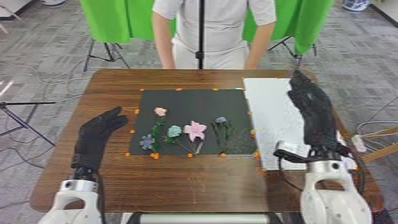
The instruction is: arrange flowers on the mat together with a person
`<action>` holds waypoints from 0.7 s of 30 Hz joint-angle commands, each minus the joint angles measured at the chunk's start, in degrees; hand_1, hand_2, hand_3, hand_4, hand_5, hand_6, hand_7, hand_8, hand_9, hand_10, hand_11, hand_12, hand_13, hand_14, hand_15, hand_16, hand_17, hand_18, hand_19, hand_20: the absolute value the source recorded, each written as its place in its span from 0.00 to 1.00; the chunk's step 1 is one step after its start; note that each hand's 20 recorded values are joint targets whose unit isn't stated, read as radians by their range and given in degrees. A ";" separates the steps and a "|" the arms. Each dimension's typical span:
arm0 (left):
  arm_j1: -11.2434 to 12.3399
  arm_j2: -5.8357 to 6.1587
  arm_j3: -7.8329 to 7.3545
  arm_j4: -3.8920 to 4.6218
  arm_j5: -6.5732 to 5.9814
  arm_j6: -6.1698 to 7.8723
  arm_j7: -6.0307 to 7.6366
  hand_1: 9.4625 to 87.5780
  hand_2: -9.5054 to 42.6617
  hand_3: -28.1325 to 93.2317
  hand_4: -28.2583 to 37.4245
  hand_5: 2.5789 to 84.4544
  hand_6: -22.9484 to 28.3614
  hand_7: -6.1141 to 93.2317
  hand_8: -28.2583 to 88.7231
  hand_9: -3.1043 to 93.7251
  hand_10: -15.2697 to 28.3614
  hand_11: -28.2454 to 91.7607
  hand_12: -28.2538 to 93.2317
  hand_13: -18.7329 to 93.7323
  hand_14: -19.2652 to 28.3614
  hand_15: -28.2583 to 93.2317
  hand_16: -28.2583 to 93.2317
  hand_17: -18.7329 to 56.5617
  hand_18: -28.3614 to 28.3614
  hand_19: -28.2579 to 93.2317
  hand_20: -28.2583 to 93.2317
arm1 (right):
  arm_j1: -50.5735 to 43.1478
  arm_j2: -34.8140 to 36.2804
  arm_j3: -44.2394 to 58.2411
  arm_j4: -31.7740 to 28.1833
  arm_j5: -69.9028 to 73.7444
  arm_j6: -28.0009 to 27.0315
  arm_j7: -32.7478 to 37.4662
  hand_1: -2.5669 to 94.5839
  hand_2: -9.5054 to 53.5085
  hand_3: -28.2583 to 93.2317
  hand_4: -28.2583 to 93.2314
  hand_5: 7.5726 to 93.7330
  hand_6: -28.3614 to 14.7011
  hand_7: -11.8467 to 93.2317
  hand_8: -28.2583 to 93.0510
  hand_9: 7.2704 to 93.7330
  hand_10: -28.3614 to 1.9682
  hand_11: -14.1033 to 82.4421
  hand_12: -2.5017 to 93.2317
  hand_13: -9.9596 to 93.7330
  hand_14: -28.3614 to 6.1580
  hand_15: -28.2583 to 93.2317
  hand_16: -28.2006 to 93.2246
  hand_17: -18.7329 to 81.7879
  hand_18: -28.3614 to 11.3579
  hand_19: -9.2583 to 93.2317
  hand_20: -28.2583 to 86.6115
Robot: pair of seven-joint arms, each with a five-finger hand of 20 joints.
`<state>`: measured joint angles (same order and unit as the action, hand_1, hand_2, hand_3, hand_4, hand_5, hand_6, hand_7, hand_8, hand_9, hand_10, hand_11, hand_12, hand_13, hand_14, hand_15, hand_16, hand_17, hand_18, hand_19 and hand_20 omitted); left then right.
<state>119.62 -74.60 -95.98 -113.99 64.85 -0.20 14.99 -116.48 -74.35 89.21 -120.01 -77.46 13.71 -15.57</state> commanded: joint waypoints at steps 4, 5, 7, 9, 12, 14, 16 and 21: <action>-0.29 -1.37 1.31 0.67 -0.06 -0.38 0.15 0.17 0.23 0.78 0.07 0.59 0.56 0.16 0.20 0.54 0.69 0.38 0.35 0.52 0.80 0.36 0.26 0.35 0.74 0.29 0.39 | -1.95 -2.44 -3.47 2.27 12.22 -4.80 -11.68 0.05 0.20 0.90 0.06 0.32 0.74 0.20 0.16 0.34 0.65 0.18 0.10 0.34 0.65 0.29 0.31 0.35 0.44 0.10 0.47; -0.37 -1.52 1.38 0.68 -0.01 -0.46 0.17 0.17 0.23 0.78 0.07 0.59 0.56 0.16 0.20 0.54 0.69 0.38 0.35 0.52 0.80 0.36 0.25 0.35 0.74 0.29 0.39 | -1.58 -2.36 -3.71 2.43 12.32 -4.67 -11.66 0.05 0.20 0.90 0.06 0.32 0.74 0.21 0.16 0.34 0.65 0.18 0.10 0.34 0.65 0.29 0.31 0.35 0.44 0.10 0.47; -0.54 -1.31 1.68 0.78 -0.15 -0.50 0.15 0.17 0.23 0.78 0.07 0.59 0.56 0.16 0.20 0.54 0.69 0.38 0.35 0.52 0.80 0.36 0.26 0.35 0.74 0.29 0.39 | -1.68 -2.28 -3.69 2.31 12.77 -5.21 -11.58 0.04 0.20 0.90 0.05 0.33 0.73 0.21 0.16 0.34 0.64 0.18 0.10 0.35 0.64 0.29 0.30 0.35 0.44 0.10 0.47; -0.48 -1.38 1.57 0.66 -0.12 -0.56 -0.07 0.17 0.23 0.78 0.07 0.59 0.56 0.16 0.20 0.54 0.69 0.38 0.35 0.52 0.80 0.36 0.26 0.35 0.74 0.29 0.39 | -2.26 -2.26 -3.49 2.02 12.28 -5.28 -11.06 0.04 0.21 0.90 0.05 0.33 0.73 0.21 0.16 0.35 0.64 0.18 0.11 0.35 0.64 0.30 0.30 0.35 0.44 0.10 0.48; -0.89 -1.37 1.73 0.82 -0.17 -0.43 0.15 0.17 0.23 0.78 0.07 0.59 0.56 0.16 0.20 0.54 0.69 0.38 0.35 0.52 0.80 0.36 0.26 0.34 0.75 0.30 0.40 | -3.72 -2.52 -3.05 1.40 12.45 -4.60 -10.72 0.05 0.21 0.90 0.06 0.33 0.73 0.21 0.16 0.35 0.62 0.18 0.11 0.36 0.62 0.30 0.30 0.36 0.44 0.10 0.48; -1.20 -1.88 1.44 0.92 0.21 -0.87 0.30 0.17 0.23 0.78 0.07 0.59 0.56 0.16 0.20 0.54 0.69 0.38 0.35 0.52 0.80 0.36 0.26 0.34 0.75 0.30 0.39 | -4.01 -2.45 -2.95 1.34 12.72 -4.11 -10.45 0.05 0.21 0.90 0.06 0.34 0.72 0.21 0.16 0.36 0.61 0.19 0.11 0.36 0.62 0.31 0.30 0.36 0.44 0.10 0.48; -0.71 -1.83 1.38 0.71 0.16 -0.47 0.20 0.17 0.23 0.78 0.07 0.59 0.56 0.16 0.20 0.54 0.69 0.38 0.35 0.52 0.80 0.36 0.26 0.34 0.75 0.30 0.39 | -4.39 -2.41 -2.70 1.19 12.48 -3.98 -10.32 0.05 0.21 0.90 0.06 0.34 0.72 0.21 0.15 0.36 0.60 0.19 0.11 0.36 0.62 0.31 0.30 0.36 0.44 0.10 0.48; 0.03 -1.62 1.39 0.49 -0.25 0.10 -0.10 0.17 0.23 0.78 0.07 0.59 0.56 0.16 0.20 0.54 0.69 0.38 0.35 0.52 0.80 0.37 0.26 0.34 0.75 0.30 0.39 | -4.04 -2.82 -2.10 1.10 12.37 -4.19 -10.79 0.05 0.21 0.90 0.06 0.35 0.72 0.21 0.16 0.37 0.60 0.19 0.11 0.37 0.62 0.31 0.29 0.37 0.44 0.10 0.48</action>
<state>118.48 -75.64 -94.53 -113.60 64.77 -0.21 15.22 -119.61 -76.81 86.42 -118.45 -64.55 8.94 -25.88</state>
